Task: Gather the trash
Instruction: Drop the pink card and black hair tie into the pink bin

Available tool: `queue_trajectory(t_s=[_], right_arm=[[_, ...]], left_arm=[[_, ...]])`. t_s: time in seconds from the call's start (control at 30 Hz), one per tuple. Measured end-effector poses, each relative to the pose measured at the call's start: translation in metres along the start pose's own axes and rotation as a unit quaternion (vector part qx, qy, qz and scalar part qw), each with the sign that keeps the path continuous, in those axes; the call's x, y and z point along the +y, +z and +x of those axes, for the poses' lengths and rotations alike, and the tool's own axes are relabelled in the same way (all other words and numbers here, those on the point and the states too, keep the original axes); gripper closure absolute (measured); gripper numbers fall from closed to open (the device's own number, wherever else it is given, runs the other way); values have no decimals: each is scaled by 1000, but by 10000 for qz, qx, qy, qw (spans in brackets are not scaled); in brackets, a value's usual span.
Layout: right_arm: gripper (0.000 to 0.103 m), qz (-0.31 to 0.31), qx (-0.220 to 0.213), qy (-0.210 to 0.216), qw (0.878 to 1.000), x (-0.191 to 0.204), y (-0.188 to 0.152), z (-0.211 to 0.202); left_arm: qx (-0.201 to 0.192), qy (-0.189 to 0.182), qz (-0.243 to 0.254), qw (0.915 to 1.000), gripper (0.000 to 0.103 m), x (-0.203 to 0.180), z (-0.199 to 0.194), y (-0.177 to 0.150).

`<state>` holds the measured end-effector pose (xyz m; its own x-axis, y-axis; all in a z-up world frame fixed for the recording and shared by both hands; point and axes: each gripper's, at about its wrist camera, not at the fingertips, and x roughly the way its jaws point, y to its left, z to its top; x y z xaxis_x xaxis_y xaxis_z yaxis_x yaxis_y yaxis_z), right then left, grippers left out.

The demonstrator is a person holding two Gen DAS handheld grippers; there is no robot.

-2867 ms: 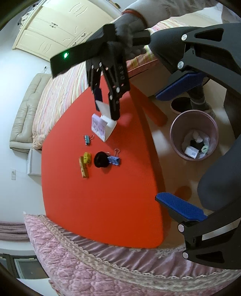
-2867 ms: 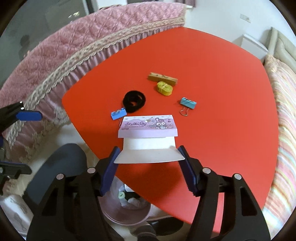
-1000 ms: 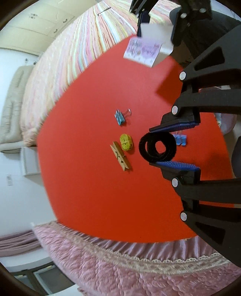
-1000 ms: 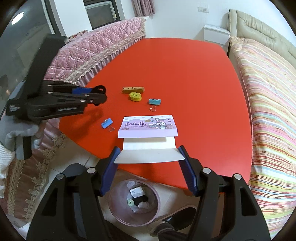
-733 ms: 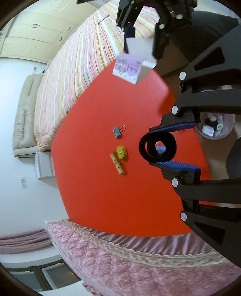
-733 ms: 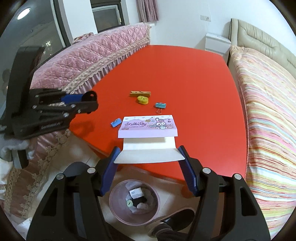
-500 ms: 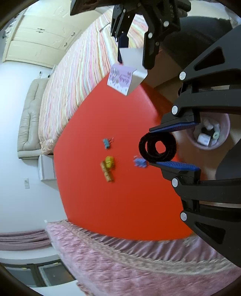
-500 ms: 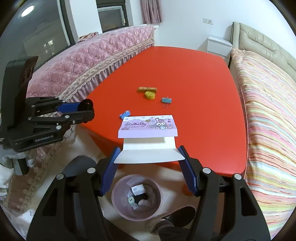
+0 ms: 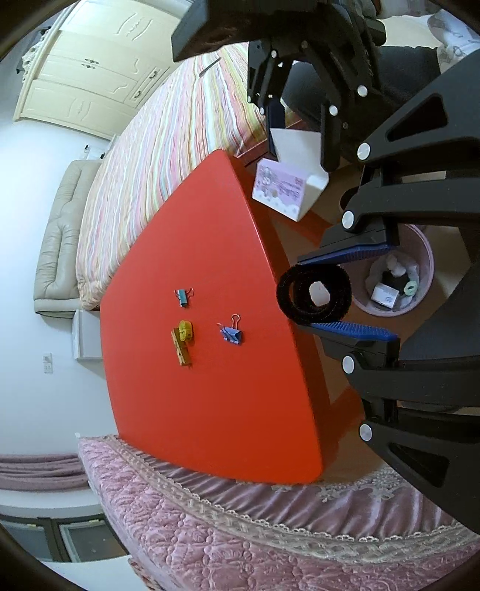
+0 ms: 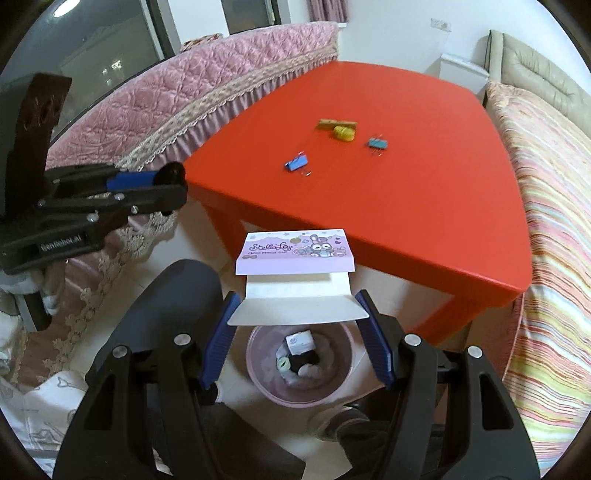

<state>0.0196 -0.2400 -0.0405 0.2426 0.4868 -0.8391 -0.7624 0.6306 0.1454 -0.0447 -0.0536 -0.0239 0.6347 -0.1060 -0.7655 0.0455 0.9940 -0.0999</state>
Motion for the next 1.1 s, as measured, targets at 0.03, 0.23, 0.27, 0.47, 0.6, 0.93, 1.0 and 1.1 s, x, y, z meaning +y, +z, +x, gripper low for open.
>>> queue_trajectory(t_s=[0.03, 0.23, 0.27, 0.47, 0.6, 0.93, 1.0, 1.1], right_arm=[[40, -13, 30, 30, 10000, 1, 0, 2], [13, 156, -9, -15, 9999, -3, -1, 2], [11, 190, -19, -35, 9998, -6, 0, 1], [9, 461, -152, -285, 9984, -19, 0, -11], [8, 622, -265, -422, 9968, -28, 0, -21], [6, 798, -378, -380, 9954, -38, -3, -28], [5, 808, -361, -345, 9955, -37, -3, -26], [5, 809, -344, -311, 9956, -35, -3, -23]], left_arm=[[4, -9, 6, 10000, 74, 0, 0, 0], [19, -76, 80, 9999, 74, -4, 0, -1], [32, -92, 101, 9999, 74, -6, 0, -2], [185, -313, 342, 9988, 74, -21, 6, -3], [305, -546, 486, 9969, 72, -33, 11, -2], [369, -499, 342, 9975, 10, -32, 21, -4], [357, -434, 288, 9980, 8, -29, 22, -3], [337, -351, 207, 9986, 8, -23, 21, -3]])
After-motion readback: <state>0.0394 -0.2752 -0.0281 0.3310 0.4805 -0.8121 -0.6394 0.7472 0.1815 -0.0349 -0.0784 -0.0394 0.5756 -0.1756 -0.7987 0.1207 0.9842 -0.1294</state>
